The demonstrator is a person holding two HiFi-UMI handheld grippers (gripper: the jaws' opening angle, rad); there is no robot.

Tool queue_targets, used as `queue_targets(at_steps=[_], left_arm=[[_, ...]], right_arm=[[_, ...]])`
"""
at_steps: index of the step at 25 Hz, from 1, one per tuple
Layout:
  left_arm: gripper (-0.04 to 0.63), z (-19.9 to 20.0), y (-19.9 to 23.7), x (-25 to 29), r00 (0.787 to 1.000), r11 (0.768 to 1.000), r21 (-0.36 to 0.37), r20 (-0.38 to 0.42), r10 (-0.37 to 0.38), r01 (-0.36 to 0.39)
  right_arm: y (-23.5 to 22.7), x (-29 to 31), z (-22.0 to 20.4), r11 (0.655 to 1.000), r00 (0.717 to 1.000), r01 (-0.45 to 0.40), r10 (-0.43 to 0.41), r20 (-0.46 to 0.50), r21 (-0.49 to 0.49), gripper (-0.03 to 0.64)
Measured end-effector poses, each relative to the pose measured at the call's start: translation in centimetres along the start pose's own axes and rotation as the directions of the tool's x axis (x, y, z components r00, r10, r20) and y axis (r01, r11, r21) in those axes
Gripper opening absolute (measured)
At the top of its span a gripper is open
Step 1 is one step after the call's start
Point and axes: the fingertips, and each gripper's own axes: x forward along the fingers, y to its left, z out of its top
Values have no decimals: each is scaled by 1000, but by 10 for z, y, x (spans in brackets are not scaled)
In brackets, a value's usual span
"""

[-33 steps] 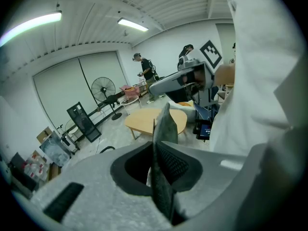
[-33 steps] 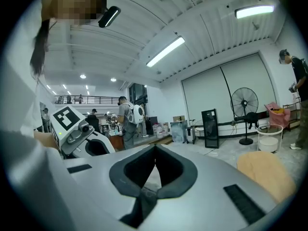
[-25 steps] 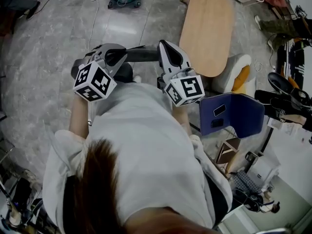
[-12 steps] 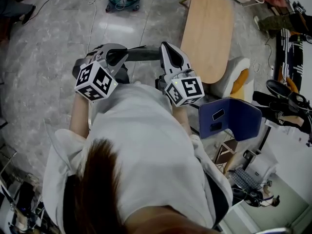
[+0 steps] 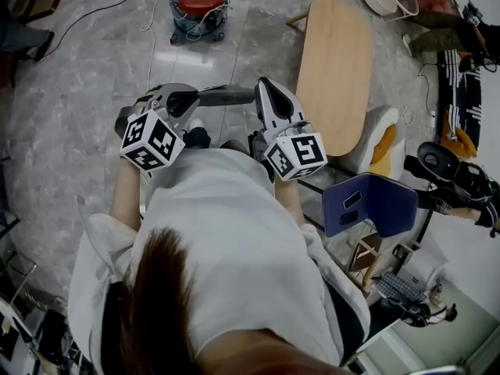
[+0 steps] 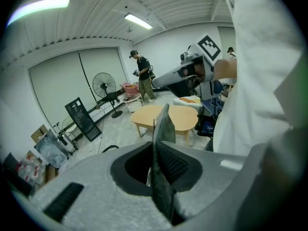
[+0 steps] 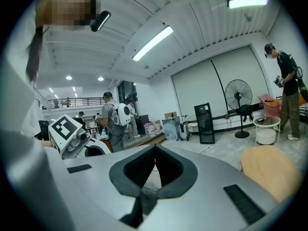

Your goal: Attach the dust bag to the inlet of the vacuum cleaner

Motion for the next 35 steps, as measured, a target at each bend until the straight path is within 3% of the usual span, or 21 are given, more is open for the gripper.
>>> queue_targets(at_steps=[14, 29, 35], left_arm=[[41, -28, 55, 11, 1000, 997, -70, -22, 15, -16], [41, -17, 161, 79, 993, 986, -130, -75, 93, -102], [41, -4, 189, 102, 987, 979, -145, -94, 131, -144]], right_arm=[[-12, 70, 4, 998, 999, -42, 43, -31, 39, 3], [-107, 181, 31, 989, 988, -144, 145, -50, 27, 3], [-140, 199, 41, 985, 983, -170, 171, -62, 24, 3]])
